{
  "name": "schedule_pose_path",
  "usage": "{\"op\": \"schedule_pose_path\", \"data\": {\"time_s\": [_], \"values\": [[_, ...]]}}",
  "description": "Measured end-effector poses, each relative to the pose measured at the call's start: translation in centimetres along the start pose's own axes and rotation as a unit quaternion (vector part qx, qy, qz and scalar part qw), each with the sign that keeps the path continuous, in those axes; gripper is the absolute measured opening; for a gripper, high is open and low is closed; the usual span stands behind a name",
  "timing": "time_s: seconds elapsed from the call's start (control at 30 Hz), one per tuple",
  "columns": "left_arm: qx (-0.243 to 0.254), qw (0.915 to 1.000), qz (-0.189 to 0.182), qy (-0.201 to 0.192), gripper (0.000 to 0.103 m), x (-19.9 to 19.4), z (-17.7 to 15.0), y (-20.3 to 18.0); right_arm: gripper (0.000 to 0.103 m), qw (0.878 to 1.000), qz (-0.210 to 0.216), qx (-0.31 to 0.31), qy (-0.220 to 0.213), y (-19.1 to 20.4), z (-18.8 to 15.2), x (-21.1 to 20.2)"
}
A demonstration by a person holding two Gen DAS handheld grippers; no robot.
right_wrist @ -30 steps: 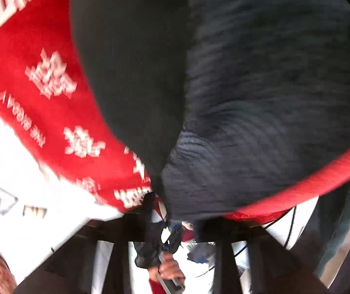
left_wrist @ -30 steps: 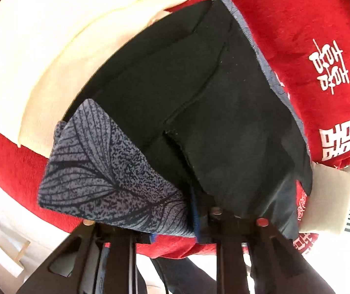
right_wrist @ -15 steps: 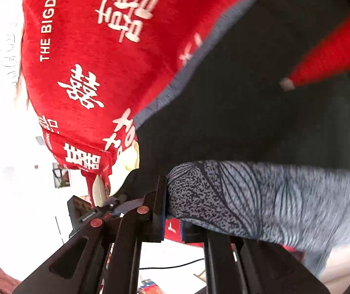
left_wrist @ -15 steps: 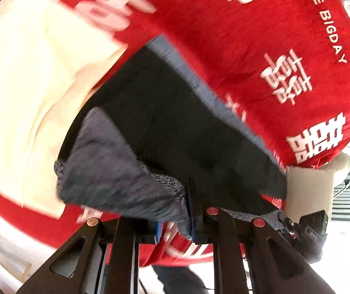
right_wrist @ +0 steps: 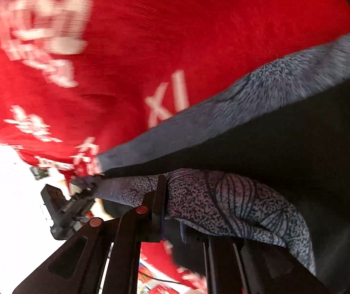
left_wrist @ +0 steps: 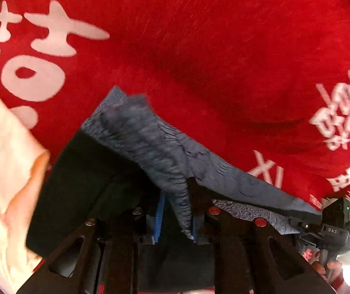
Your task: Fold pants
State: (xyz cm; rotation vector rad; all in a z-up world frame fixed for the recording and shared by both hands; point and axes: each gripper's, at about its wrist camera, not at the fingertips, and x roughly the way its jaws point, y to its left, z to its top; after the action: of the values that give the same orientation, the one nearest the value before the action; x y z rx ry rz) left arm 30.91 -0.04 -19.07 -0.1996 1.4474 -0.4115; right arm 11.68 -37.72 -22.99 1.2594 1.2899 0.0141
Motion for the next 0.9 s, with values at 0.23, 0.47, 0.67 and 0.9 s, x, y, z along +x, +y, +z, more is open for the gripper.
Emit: {"op": "schedule_pose_path", "data": {"time_s": [0.23,0.47,0.67,0.9], "values": [[-0.004,0.999,0.035,-0.028,0.074,-3.3,0.6,0.0,0.05,0.999,0.031,0.002,0.017,0.5,0.7,0.3],[0.075,0.9927,0.092,-0.022,0.079,-4.6,-1.4,-2.2,0.072,0.996,0.021,-0.086,-0.009,5.5,-2.4,-3.0],[0.164,0.9641,0.209,-0.007,0.094,2.7,-4.3,-5.4,0.065,0.984,-0.106,-0.14,0.037,4.4,-3.3,1.3],[0.18,0.963,0.2,0.008,0.094,-0.1,-7.7,-7.7,0.071,0.989,-0.055,-0.13,-0.041,4.6,-4.5,-5.1]]}}
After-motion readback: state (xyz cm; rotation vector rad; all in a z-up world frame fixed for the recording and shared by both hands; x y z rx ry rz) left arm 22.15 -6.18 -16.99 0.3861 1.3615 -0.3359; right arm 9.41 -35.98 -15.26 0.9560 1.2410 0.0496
